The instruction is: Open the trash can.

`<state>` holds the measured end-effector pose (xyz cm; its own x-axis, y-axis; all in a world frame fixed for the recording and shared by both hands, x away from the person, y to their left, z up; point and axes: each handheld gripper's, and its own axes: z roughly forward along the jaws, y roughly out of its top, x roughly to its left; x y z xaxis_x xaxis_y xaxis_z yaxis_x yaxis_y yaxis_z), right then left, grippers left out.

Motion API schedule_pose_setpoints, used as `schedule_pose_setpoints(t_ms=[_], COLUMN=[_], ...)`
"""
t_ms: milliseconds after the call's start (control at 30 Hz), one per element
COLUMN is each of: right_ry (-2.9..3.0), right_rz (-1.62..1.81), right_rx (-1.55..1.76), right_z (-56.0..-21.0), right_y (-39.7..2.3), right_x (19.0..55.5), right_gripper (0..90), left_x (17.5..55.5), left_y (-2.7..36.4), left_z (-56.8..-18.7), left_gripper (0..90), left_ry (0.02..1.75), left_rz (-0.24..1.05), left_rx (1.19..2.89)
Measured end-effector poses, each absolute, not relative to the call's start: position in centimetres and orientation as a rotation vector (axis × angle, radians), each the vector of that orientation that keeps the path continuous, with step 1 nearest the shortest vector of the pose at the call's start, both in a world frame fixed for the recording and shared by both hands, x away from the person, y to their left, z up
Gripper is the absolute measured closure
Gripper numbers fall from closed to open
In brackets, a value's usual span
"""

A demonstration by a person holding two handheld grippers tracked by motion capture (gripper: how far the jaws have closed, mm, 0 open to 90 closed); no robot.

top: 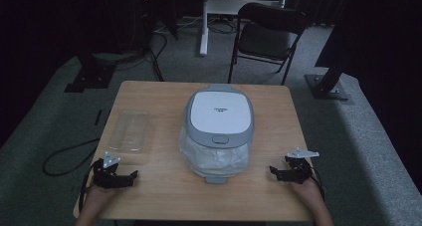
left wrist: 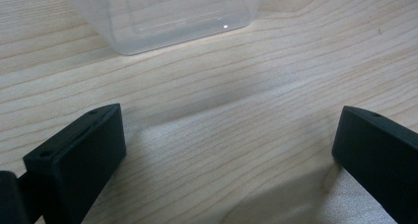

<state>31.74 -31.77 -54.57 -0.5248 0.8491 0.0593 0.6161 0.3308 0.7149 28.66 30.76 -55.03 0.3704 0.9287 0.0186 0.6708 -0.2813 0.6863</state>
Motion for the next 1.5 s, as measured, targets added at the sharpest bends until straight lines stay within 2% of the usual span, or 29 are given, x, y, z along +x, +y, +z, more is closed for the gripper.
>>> schedule_pose_setpoints(t_ms=[133, 400, 833, 1300, 1367, 1500], right_ry=[2.267, 2.221, 2.163, 2.105, 2.100, 2.097], right_rz=[1.051, 1.151, 1.229, 1.368, 1.384, 1.422], right_rx=[1.308, 1.239, 1.180, 1.047, 1.018, 0.969], right_z=[-54.0, -50.1, -46.2, -40.4, -39.4, -38.0], right_y=[-31.8, -31.0, -30.9, -29.7, -29.4, -28.8], right_x=[31.4, 30.5, 30.1, 29.0, 28.9, 28.6], right_gripper=[15.7, 15.7, 15.8, 15.9, 18.7, 18.8], left_x=[28.7, 28.7, 28.7, 28.7, 28.7, 28.7], left_y=[30.8, 30.8, 30.8, 30.8, 30.8, 30.8], left_z=[-55.0, -55.0, -55.0, -55.0, -55.0, -55.0], left_gripper=[0.6, 0.6, 0.6, 0.6, 0.6, 0.6], left_ry=[1.376, 1.373, 1.372, 1.373, 1.373, 1.373], left_rz=[0.568, 0.567, 0.567, 0.566, 0.566, 0.566], left_rx=[2.047, 2.050, 2.049, 2.046, 2.046, 2.046])
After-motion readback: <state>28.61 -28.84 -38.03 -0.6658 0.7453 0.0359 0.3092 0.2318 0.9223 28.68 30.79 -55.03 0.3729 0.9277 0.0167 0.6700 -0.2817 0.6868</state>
